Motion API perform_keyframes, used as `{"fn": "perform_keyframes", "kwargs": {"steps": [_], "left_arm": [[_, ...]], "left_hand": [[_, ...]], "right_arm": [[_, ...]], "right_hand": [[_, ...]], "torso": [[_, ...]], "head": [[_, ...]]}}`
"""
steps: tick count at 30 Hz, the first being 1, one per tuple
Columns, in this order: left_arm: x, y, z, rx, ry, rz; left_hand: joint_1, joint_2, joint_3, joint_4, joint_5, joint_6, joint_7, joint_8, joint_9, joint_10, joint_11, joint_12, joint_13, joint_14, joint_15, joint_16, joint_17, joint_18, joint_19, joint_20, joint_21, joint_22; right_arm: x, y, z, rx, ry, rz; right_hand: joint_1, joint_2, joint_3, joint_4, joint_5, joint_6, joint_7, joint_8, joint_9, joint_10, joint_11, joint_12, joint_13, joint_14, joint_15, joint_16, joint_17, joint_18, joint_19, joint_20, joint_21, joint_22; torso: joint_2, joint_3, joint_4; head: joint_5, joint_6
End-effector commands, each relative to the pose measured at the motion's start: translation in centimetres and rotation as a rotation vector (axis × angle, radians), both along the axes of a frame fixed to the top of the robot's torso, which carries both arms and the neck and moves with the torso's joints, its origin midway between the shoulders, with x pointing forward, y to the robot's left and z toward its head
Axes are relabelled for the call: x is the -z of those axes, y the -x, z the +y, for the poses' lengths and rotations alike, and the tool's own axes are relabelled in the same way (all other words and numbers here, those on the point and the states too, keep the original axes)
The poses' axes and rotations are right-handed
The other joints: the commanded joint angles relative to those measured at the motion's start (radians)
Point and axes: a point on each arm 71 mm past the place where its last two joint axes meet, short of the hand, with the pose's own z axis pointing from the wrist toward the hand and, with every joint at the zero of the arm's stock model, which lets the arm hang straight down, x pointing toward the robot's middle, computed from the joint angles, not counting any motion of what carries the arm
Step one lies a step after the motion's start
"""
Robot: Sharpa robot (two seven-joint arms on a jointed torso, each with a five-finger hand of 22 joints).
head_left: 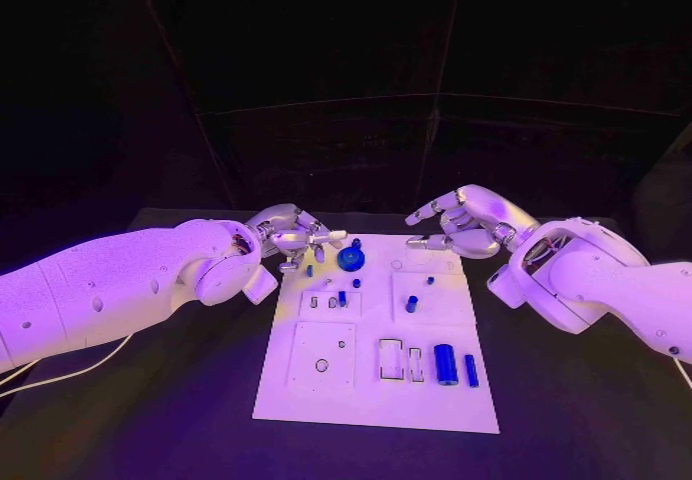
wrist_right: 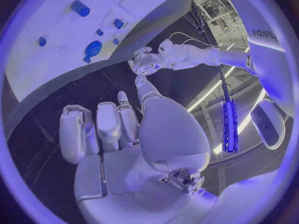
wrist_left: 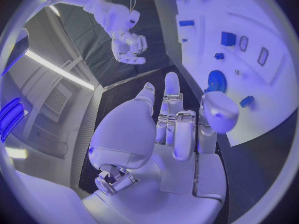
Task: Assemble the parts on the task board
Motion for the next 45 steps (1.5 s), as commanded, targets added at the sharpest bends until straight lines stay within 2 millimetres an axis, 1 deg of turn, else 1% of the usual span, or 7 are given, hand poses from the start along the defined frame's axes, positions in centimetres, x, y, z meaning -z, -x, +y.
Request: {"fn": "perform_keyframes", "kwargs": {"steps": [1, 4, 7, 11, 19, 23, 45], "left_arm": [[1.5, 0.2, -0.1, 0.087, -0.377, 0.115], [1.6, -0.2, -0.8, 0.090, -0.484, 0.118], [1.9, -0.4, -1.6, 0.095, -0.559, 0.123], [2.3, -0.6, -2.6, 0.097, -0.641, 0.129], [2.6, -0.7, -3.8, 0.100, -0.739, 0.141], [2.7, -0.7, -4.2, 0.105, -0.764, 0.147], [2.7, -0.6, -6.1, 0.141, -0.784, 0.131]], "left_hand": [[-0.024, 0.007, -0.028, 0.024, 0.003, -0.013, 0.001, 0.036, 0.034, -0.044, -0.004, 0.115, 0.111, 0.105, -0.003, 0.021, 0.261, -0.024, 0.013, 0.002, 0.078, 0.103], [-0.031, 0.014, -0.058, 0.042, -0.002, -0.024, -0.013, 0.091, 0.080, -0.048, -0.002, 0.319, 0.312, 0.105, -0.007, 0.022, 0.263, -0.032, 0.016, 0.001, 0.132, 0.175], [-0.035, 0.014, -0.091, 0.056, 0.000, -0.036, -0.020, 0.159, 0.142, -0.036, -0.018, 0.477, 0.468, 0.105, -0.013, 0.022, 0.263, -0.040, 0.022, -0.005, 0.173, 0.234], [-0.044, 0.022, -0.133, 0.076, -0.001, -0.076, -0.034, 0.244, 0.229, -0.030, -0.018, 0.591, 0.582, 0.105, -0.020, 0.022, 0.263, -0.048, 0.028, -0.007, 0.207, 0.285], [-0.060, 0.031, -0.185, 0.081, -0.001, -0.124, -0.040, 0.338, 0.336, -0.017, -0.026, 0.665, 0.657, 0.105, -0.025, 0.022, 0.263, -0.054, 0.034, -0.010, 0.230, 0.324], [-0.062, 0.036, -0.196, 0.081, -0.001, -0.136, -0.043, 0.359, 0.363, -0.014, -0.027, 0.678, 0.671, 0.105, -0.027, 0.022, 0.263, -0.054, 0.034, -0.012, 0.233, 0.328], [-0.059, 0.046, -0.212, 0.079, -0.002, -0.157, -0.045, 0.389, 0.405, -0.012, -0.030, 0.690, 0.682, 0.105, -0.029, 0.022, 0.263, -0.055, 0.034, -0.013, 0.236, 0.334]], "right_arm": [[-0.2, -0.5, -0.6, 0.002, -0.099, 0.083], [-0.5, -1.0, -1.1, 0.023, -0.104, 0.087], [-0.5, -1.3, -1.3, 0.035, -0.104, 0.093], [-0.5, -1.6, -1.5, 0.048, -0.101, 0.101], [-0.4, -2.0, -1.8, 0.067, -0.095, 0.110], [-0.4, -2.1, -1.8, 0.071, -0.092, 0.113], [-0.2, -2.4, -1.5, 0.073, -0.077, 0.118]], "right_hand": [[0.008, 0.001, -0.002, -0.002, 0.005, 0.007, 0.001, 0.006, 0.002, 0.008, -0.002, 0.005, 0.039, 0.001, -0.003, 0.003, 0.000, 0.013, -0.002, -0.003, -0.001, 0.094], [0.010, 0.003, -0.004, -0.003, 0.017, 0.009, 0.000, 0.008, 0.001, 0.008, -0.003, 0.002, 0.037, 0.003, -0.005, 0.000, -0.003, 0.014, -0.003, -0.005, -0.003, 0.092], [0.010, 0.003, -0.005, -0.004, 0.020, 0.008, 0.000, 0.008, 0.001, 0.008, -0.003, 0.001, 0.036, 0.003, -0.005, -0.001, -0.005, 0.014, -0.004, -0.005, -0.004, 0.090], [0.014, 0.000, -0.008, -0.007, 0.026, 0.007, 0.000, 0.008, 0.000, 0.007, -0.004, -0.001, 0.034, 0.003, -0.005, -0.003, -0.007, 0.015, -0.005, -0.006, -0.005, 0.089], [0.016, -0.001, -0.009, -0.009, 0.028, 0.007, -0.001, 0.009, 0.000, 0.007, -0.004, -0.002, 0.033, 0.003, -0.006, -0.004, -0.008, 0.015, -0.005, -0.006, -0.006, 0.088], [0.016, -0.001, -0.010, -0.010, 0.030, 0.007, -0.001, 0.009, -0.001, 0.007, -0.004, -0.002, 0.033, 0.003, -0.006, -0.005, -0.009, 0.015, -0.005, -0.007, -0.006, 0.088], [0.015, -0.002, -0.014, -0.009, 0.039, 0.007, -0.001, 0.010, -0.001, 0.008, -0.004, -0.003, 0.032, 0.004, -0.006, -0.006, -0.009, 0.015, -0.005, -0.007, -0.006, 0.088]], "torso": [[-0.011, 0.0033, -0.0017], [-0.014, 0.0058, -0.0007], [-0.013, 0.0051, 0.0016], [-0.013, 0.0035, 0.0001], [-0.011, 0.0036, -0.0018], [-0.012, 0.0036, -0.0006], [-0.011, 0.0031, -0.0003]], "head": [[0.003, -0.002], [0.007, -0.007], [0.006, -0.006], [0.012, -0.009], [0.014, -0.015], [0.012, -0.018], [0.011, -0.028]]}}
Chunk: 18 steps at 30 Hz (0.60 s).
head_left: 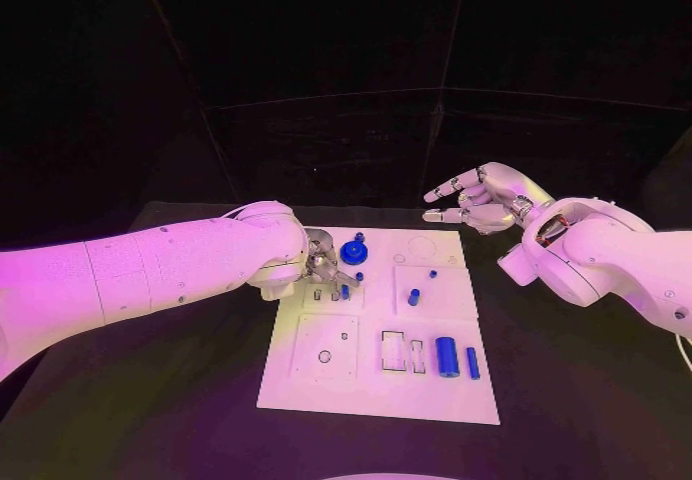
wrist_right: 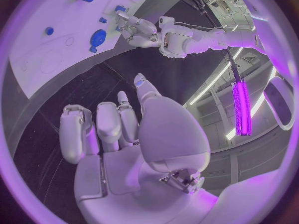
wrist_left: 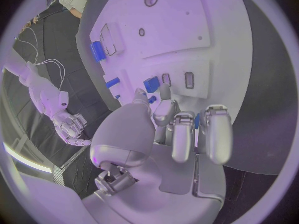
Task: Assemble the parts on the task board
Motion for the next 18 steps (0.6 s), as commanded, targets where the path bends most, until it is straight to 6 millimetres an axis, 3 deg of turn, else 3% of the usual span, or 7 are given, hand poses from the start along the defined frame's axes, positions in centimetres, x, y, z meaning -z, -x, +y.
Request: {"fn": "perform_keyframes", "kwargs": {"steps": [1, 18], "left_arm": [[-0.10, 0.05, -0.21, 0.010, -0.015, -0.002], [-0.05, 0.06, -0.84, 0.032, -0.023, 0.011]], "left_hand": [[-0.003, 0.010, -0.006, 0.000, -0.001, -0.008, 0.002, 0.005, 0.002, 0.004, 0.000, 0.007, 0.000, 0.104, -0.006, 0.003, 0.263, -0.018, 0.027, -0.006, 0.003, 0.053], [0.045, 0.027, 0.009, -0.026, 0.002, -0.027, 0.001, 0.026, 0.040, 0.003, 0.000, 0.012, 0.005, 0.104, -0.006, 0.003, 0.263, -0.016, 0.025, -0.006, 0.001, 0.050]], "right_arm": [[-0.07, -0.08, 0.15, -0.007, 0.004, 0.006], [0.08, -0.31, 0.42, -0.008, 0.010, 0.015]], "right_hand": [[0.007, -0.001, -0.007, -0.001, 0.005, 0.007, -0.001, 0.005, -0.001, 0.004, -0.001, -0.003, 0.032, 0.004, -0.006, -0.007, -0.001, 0.015, -0.001, -0.004, -0.007, 0.088], [0.006, 0.002, -0.008, 0.000, 0.011, 0.006, -0.001, 0.005, -0.001, 0.005, -0.001, -0.003, 0.032, 0.004, -0.006, -0.007, -0.001, 0.015, -0.002, -0.004, -0.007, 0.087]], "torso": [[0.000, -0.0001, 0.0000], [0.000, 0.0005, 0.0001]], "head": [[-0.001, -0.002], [-0.001, -0.009]]}}
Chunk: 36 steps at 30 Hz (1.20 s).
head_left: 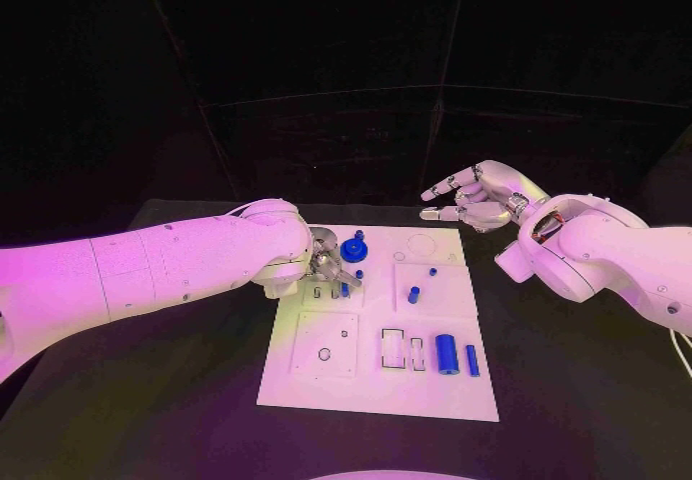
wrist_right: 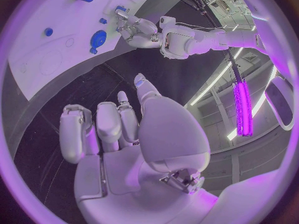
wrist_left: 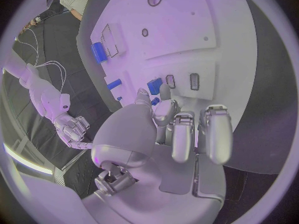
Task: Assemble the parts on the task board
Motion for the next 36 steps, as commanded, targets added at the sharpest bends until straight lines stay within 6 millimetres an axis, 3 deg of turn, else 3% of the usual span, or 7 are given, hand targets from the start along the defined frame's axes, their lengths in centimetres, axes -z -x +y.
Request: {"fn": "perform_keyframes", "kwargs": {"steps": [1, 11, 22, 24, 26, 31, 36], "left_arm": [[0.0, 0.0, -0.1, 0.013, -0.017, 0.007], [0.0, 0.0, -0.3, 0.017, -0.014, 0.013], [0.0, 0.1, -0.3, 0.007, 0.013, 0.034], [0.0, 0.2, -0.1, 0.000, 0.027, 0.032], [0.0, 0.2, 0.0, -0.008, 0.039, 0.030], [-0.2, 0.4, 0.6, -0.032, 0.079, 0.023], [-0.4, 0.7, 1.3, -0.050, 0.120, -0.002]], "left_hand": [[0.018, 0.007, 0.008, -0.013, 0.002, -0.012, -0.001, 0.007, 0.008, 0.003, 0.000, 0.003, 0.001, 0.104, -0.006, 0.003, 0.263, -0.016, 0.024, -0.006, 0.000, 0.050], [0.120, 0.042, 0.090, -0.084, 0.003, -0.032, -0.007, 0.011, 0.032, 0.001, -0.006, 0.003, 0.001, 0.104, -0.011, 0.003, 0.263, -0.016, 0.023, -0.009, -0.002, 0.048], [0.206, 0.047, 0.235, -0.154, 0.004, -0.051, -0.010, -0.018, 0.033, -0.010, -0.013, -0.010, -0.005, 0.104, -0.018, 0.003, 0.263, -0.014, 0.020, -0.018, -0.007, 0.045], [0.207, 0.017, 0.349, -0.177, 0.018, -0.053, -0.006, -0.032, 0.033, -0.014, -0.010, -0.020, -0.011, 0.104, -0.014, 0.003, 0.263, -0.014, 0.019, -0.017, -0.009, 0.043], [0.189, -0.020, 0.443, -0.190, 0.064, -0.054, -0.003, -0.036, 0.038, -0.015, -0.001, -0.025, -0.015, 0.104, -0.017, 0.003, 0.263, -0.015, 0.019, -0.009, -0.011, 0.042], [0.066, -0.141, 0.779, -0.219, 0.064, -0.050, -0.004, -0.022, 0.073, -0.005, 0.004, -0.028, -0.020, 0.104, -0.006, 0.003, 0.263, -0.012, 0.018, -0.008, -0.016, 0.039], [0.011, -0.180, 0.894, -0.248, 0.060, -0.054, 0.001, -0.007, 0.099, 0.000, 0.000, -0.028, -0.022, 0.104, -0.007, 0.003, 0.263, -0.012, 0.016, -0.006, -0.021, 0.036]], "right_arm": [[-0.1, 0.0, 0.1, -0.007, 0.004, 0.005], [0.0, -0.2, 0.2, -0.008, 0.006, 0.006], [0.0, -0.3, 0.3, -0.008, 0.007, 0.007], [0.0, -0.3, 0.3, -0.008, 0.007, 0.007], [0.0, -0.3, 0.3, -0.008, 0.007, 0.007], [0.0, -0.4, 0.2, -0.006, 0.008, 0.007], [0.1, -0.4, -0.1, 0.002, 0.010, 0.008]], "right_hand": [[0.007, 0.003, -0.006, -0.003, 0.006, 0.006, -0.001, 0.006, -0.002, 0.004, -0.001, -0.004, 0.031, 0.001, -0.003, -0.004, -0.001, 0.015, -0.002, -0.004, -0.004, 0.087], [0.014, 0.007, -0.008, -0.008, 0.038, 0.006, -0.001, 0.008, -0.003, 0.004, -0.002, -0.005, 0.030, 0.002, -0.004, -0.007, -0.002, 0.015, -0.002, -0.005, -0.005, 0.086], [0.015, 0.008, -0.009, -0.009, 0.046, 0.006, -0.001, 0.009, -0.003, 0.005, -0.002, -0.005, 0.031, 0.003, -0.004, -0.008, -0.002, 0.015, -0.001, -0.005, -0.005, 0.086], [0.015, 0.008, -0.009, -0.009, 0.046, 0.006, -0.001, 0.009, -0.003, 0.005, -0.002, -0.005, 0.031, 0.003, -0.004, -0.008, -0.002, 0.015, -0.001, -0.005, -0.005, 0.086], [0.015, 0.008, -0.009, -0.009, 0.046, 0.006, -0.001, 0.009, -0.003, 0.005, -0.002, -0.005, 0.031, 0.003, -0.004, -0.008, -0.002, 0.015, -0.001, -0.005, -0.005, 0.086], [0.015, 0.008, -0.009, -0.009, 0.048, 0.006, 0.000, 0.009, -0.003, 0.005, -0.002, -0.005, 0.031, 0.003, -0.004, -0.008, -0.002, 0.015, -0.001, -0.005, -0.006, 0.086], [0.015, 0.008, -0.009, -0.009, 0.049, 0.006, 0.000, 0.009, -0.003, 0.005, -0.002, -0.005, 0.031, 0.003, -0.004, -0.008, -0.002, 0.015, -0.001, -0.005, -0.006, 0.086]], "torso": [[0.000, 0.0006, -0.0006], [0.000, 0.0003, -0.0006], [0.000, 0.0003, -0.0003], [-0.001, 0.0004, 0.0000], [0.000, 0.0002, 0.0002], [-0.001, 0.0007, 0.0008], [0.000, 0.0009, 0.0016]], "head": [[0.000, -0.002], [0.001, -0.006], [0.001, -0.010], [0.001, -0.010], [0.000, -0.010], [-0.002, -0.009], [-0.005, -0.001]]}}
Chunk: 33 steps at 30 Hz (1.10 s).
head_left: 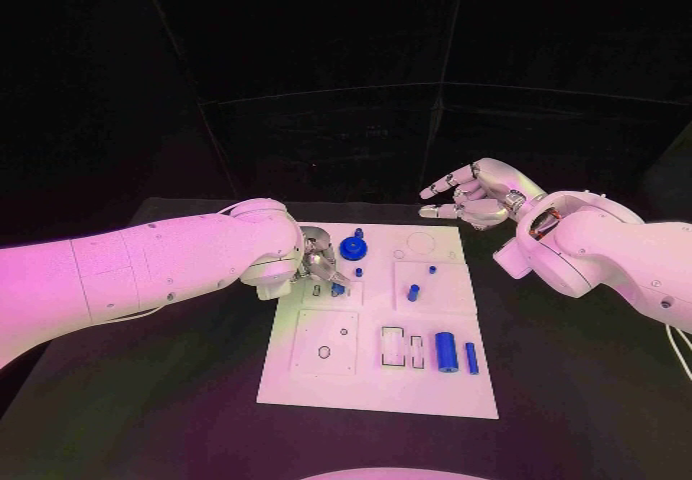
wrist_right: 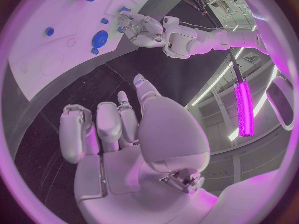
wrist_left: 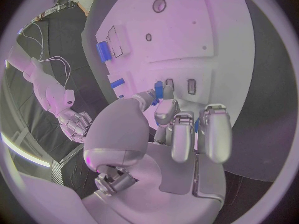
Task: Assemble the parts on the task board
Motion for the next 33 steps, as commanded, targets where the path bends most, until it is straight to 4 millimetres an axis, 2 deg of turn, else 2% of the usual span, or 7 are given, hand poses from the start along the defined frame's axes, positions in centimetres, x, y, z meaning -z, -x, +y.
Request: {"fn": "perform_keyframes", "kwargs": {"steps": [1, 7, 11, 15, 23, 31, 33], "left_arm": [[-0.4, 0.1, 0.1, -0.026, 0.073, -0.035], [-0.8, 0.7, 1.0, -0.047, 0.123, -0.089], [-1.1, 1.1, 1.5, -0.044, 0.133, -0.155], [-0.9, 1.7, 1.9, -0.037, 0.129, -0.210], [-0.4, 2.1, 2.1, -0.031, 0.099, -0.283], [0.1, 2.2, 1.9, -0.033, 0.065, -0.290], [0.2, 2.2, 1.9, -0.033, 0.058, -0.285]], "left_hand": [[-0.020, -0.007, 0.189, -0.163, -0.003, -0.002, 0.005, 0.010, 0.008, 0.009, -0.003, -0.004, -0.002, 0.107, 0.004, 0.003, 0.263, -0.011, 0.020, 0.005, -0.008, 0.035], [-0.030, -0.017, 0.218, -0.177, -0.003, -0.003, 0.005, 0.014, 0.017, 0.010, -0.004, -0.005, -0.004, 0.107, 0.004, 0.003, 0.263, -0.011, 0.019, 0.004, -0.010, 0.033], [-0.031, -0.022, 0.228, -0.183, -0.004, -0.002, 0.005, 0.016, 0.021, 0.013, -0.004, -0.003, -0.002, 0.107, 0.004, 0.003, 0.263, -0.011, 0.019, 0.004, -0.010, 0.033], [-0.031, -0.025, 0.231, -0.185, -0.004, -0.002, 0.005, 0.017, 0.022, 0.014, -0.005, -0.002, -0.001, 0.107, 0.004, 0.003, 0.263, -0.011, 0.019, 0.004, -0.010, 0.034], [-0.031, -0.026, 0.234, -0.187, -0.004, -0.002, 0.005, 0.017, 0.023, 0.015, -0.005, -0.002, -0.001, 0.107, 0.003, 0.003, 0.263, -0.010, 0.019, 0.004, -0.011, 0.033], [-0.031, -0.028, 0.236, -0.188, -0.005, -0.002, 0.005, 0.017, 0.023, 0.016, -0.005, -0.001, 0.000, 0.107, 0.003, 0.003, 0.263, -0.010, 0.019, 0.004, -0.011, 0.033], [-0.031, -0.028, 0.236, -0.188, -0.005, -0.002, 0.005, 0.018, 0.023, 0.016, -0.005, -0.001, -0.001, 0.107, 0.003, 0.003, 0.263, -0.010, 0.019, 0.004, -0.011, 0.032]], "right_arm": [[-0.1, -0.1, -0.2, -0.001, 0.003, -0.001], [-0.1, -0.1, -0.6, 0.007, 0.006, -0.001], [-0.1, -0.1, -0.8, 0.010, 0.007, 0.000], [-0.1, -0.2, -1.0, 0.012, 0.009, 0.002], [0.0, -0.2, -1.0, 0.010, 0.016, -0.002], [0.0, -0.2, -0.9, 0.008, 0.021, -0.005], [0.0, -0.2, -0.9, 0.007, 0.022, -0.006]], "right_hand": [[0.008, 0.002, -0.004, -0.003, 0.006, 0.006, 0.000, 0.005, -0.001, 0.005, -0.002, -0.006, 0.029, 0.003, -0.004, -0.005, -0.001, 0.015, -0.001, -0.005, -0.006, 0.086], [0.007, 0.001, -0.005, -0.002, 0.007, 0.006, 0.000, 0.005, -0.002, 0.005, -0.001, -0.005, 0.030, 0.003, -0.004, -0.004, 0.000, 0.015, -0.001, -0.005, -0.006, 0.086], [0.007, 0.001, -0.005, -0.002, 0.007, 0.006, 0.000, 0.005, -0.002, 0.005, -0.001, -0.005, 0.030, 0.003, -0.004, -0.004, 0.000, 0.015, -0.001, -0.005, -0.006, 0.086], [0.006, 0.001, -0.005, -0.002, 0.008, 0.006, 0.000, 0.005, -0.002, 0.005, -0.001, -0.005, 0.030, 0.003, -0.004, -0.005, -0.001, 0.015, -0.001, -0.005, -0.006, 0.087], [0.006, 0.001, -0.005, -0.002, 0.008, 0.006, 0.000, 0.005, -0.002, 0.005, -0.001, -0.005, 0.030, 0.003, -0.004, -0.005, -0.001, 0.015, -0.001, -0.005, -0.006, 0.087], [0.005, 0.001, -0.006, -0.001, 0.009, 0.006, 0.000, 0.006, -0.002, 0.004, -0.001, -0.007, 0.028, 0.003, -0.004, -0.005, -0.001, 0.015, -0.001, -0.005, -0.006, 0.086], [0.005, 0.001, -0.006, -0.001, 0.009, 0.006, 0.000, 0.006, -0.002, 0.004, -0.001, -0.007, 0.028, 0.003, -0.004, -0.005, -0.001, 0.015, -0.001, -0.005, -0.006, 0.086]], "torso": [[0.000, -0.0003, 0.0013], [0.001, 0.0003, 0.0002], [0.000, 0.0004, 0.0023], [0.001, 0.0007, 0.0004], [0.001, -0.0005, -0.0014], [0.001, -0.0007, -0.0043], [0.001, -0.0009, -0.0033]], "head": [[-0.002, 0.004], [0.001, 0.006], [0.003, 0.006], [0.013, 0.004], [0.020, 0.002], [0.022, 0.000], [0.022, -0.001]]}}
